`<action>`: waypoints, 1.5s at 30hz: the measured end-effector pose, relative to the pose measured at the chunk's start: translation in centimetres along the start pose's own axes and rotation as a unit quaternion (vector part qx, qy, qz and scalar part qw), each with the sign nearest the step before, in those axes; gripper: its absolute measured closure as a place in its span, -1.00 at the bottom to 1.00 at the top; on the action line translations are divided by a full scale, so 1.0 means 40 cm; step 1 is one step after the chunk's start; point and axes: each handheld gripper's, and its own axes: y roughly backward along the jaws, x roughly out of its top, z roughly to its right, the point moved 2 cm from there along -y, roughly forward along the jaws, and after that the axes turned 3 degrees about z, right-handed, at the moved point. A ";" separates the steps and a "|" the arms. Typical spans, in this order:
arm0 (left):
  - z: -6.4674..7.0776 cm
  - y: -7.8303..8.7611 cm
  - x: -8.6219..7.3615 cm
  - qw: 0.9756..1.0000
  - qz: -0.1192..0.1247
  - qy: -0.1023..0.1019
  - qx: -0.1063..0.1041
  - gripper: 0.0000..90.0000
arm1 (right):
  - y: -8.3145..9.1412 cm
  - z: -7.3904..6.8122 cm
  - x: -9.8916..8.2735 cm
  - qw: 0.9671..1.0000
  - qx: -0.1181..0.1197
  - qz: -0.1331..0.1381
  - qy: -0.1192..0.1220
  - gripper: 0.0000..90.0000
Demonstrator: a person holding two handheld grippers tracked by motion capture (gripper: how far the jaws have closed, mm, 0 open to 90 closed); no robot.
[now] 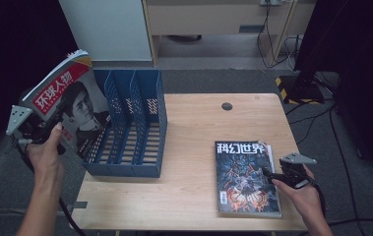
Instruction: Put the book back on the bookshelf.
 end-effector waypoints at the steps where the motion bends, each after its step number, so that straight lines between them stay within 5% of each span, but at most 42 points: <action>1: -0.001 -0.005 -0.006 1.000 0.000 0.002 0.000 0.93 | 0.000 0.000 0.000 1.000 0.000 -0.001 -0.001 -0.54; 20: -0.014 -0.059 -0.091 1.000 -0.018 0.020 -0.008 0.92 | 0.000 0.002 -0.003 1.000 -0.005 -0.006 -0.002 -0.54; 45: -0.044 -0.054 -0.165 0.999 -0.028 0.033 0.010 0.92 | -0.002 0.001 -0.005 1.000 -0.007 -0.008 0.002 -0.54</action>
